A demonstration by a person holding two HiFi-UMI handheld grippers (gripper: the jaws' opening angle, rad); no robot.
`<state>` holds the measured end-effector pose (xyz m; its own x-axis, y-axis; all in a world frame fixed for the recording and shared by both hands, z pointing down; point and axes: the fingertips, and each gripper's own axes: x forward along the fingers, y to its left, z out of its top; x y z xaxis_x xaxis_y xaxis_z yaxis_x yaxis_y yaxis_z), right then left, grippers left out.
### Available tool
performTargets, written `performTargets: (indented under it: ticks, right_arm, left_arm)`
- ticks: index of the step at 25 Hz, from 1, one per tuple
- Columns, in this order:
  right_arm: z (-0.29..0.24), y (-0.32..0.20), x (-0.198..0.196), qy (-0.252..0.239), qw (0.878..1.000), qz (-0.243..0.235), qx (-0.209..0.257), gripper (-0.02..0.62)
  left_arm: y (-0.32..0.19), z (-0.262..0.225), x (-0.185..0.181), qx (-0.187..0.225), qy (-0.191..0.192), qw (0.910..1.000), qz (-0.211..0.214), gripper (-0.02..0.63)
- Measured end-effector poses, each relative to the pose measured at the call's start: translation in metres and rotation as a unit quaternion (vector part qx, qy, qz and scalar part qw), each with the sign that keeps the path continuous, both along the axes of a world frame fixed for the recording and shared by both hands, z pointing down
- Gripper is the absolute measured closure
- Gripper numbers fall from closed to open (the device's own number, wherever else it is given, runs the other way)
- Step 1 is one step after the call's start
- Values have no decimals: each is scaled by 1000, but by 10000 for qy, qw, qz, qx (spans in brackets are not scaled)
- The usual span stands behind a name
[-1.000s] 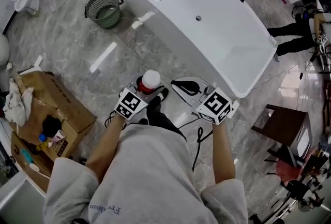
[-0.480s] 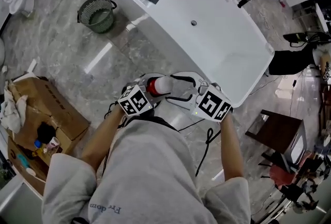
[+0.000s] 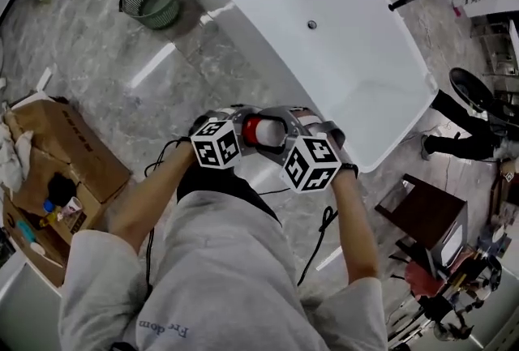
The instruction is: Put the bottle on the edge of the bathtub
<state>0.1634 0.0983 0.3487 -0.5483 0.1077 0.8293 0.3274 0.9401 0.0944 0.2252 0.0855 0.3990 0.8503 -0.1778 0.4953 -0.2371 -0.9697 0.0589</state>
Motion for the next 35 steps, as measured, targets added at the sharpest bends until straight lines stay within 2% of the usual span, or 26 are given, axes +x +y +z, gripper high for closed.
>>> performTargets:
  ticks: [4, 11, 20, 25, 30, 33, 35]
  right_arm:
    - [29, -7, -6, 376, 9992, -88, 59, 302]
    - [92, -23, -21, 407, 9991, 88, -100, 305]
    - [187, -31, -34, 728, 9957, 269, -512, 305]
    - [231, -31, -33, 915, 9926, 529, -605, 305]
    - [274, -39, -35, 1088, 9841, 1166, -785, 305]
    - [297, -49, -28, 1262, 9754, 1616, -806, 305]
    - [314, -58, -19, 1353, 9653, 2049, -892, 305]
  left_arm:
    - [-7, 21, -2, 39, -92, 9997, 240, 281]
    - [-19, 86, -15, 0, -20, 9987, 507, 279]
    - [-21, 177, -24, -355, 342, 9965, 677, 279]
    - [-17, 219, -25, -540, 356, 9940, 876, 278]
    - [-25, 260, -41, -799, 278, 9946, 602, 272]
    - [-33, 274, -61, -1001, 374, 9941, 186, 272]
    - [-41, 281, -79, -1143, 444, 9923, -148, 273]
